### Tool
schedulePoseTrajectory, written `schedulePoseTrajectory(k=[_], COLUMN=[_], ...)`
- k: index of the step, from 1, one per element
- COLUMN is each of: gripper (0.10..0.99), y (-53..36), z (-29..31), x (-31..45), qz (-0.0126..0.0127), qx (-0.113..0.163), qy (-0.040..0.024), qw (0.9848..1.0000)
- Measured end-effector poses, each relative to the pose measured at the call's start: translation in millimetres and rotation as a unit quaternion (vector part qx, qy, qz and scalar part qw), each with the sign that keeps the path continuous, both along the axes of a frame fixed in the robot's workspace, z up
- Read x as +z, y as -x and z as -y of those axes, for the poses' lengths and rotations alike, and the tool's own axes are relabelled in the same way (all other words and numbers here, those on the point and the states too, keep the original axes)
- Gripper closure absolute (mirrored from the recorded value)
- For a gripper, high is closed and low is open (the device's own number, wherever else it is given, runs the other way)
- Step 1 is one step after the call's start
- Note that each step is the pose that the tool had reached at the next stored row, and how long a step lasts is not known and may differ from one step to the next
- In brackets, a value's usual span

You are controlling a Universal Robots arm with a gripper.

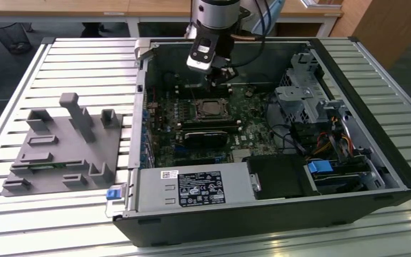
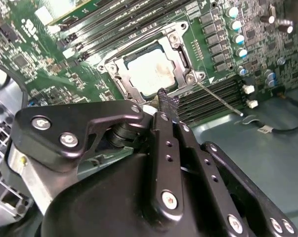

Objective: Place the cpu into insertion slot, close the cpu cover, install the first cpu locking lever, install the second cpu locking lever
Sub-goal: 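Install the first cpu locking lever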

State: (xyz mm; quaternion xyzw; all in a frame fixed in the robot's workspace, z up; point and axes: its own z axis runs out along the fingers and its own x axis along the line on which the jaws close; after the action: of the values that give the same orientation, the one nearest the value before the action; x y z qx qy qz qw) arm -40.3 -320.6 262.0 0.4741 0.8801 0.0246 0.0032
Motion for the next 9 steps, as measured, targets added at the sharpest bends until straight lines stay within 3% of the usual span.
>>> schedulePoseTrajectory(k=[9], gripper=[0.980], y=[0.0], z=[0.0], x=[0.0], qz=[0.0000], qx=[0.049], qy=[0.0000], qw=[0.9988])
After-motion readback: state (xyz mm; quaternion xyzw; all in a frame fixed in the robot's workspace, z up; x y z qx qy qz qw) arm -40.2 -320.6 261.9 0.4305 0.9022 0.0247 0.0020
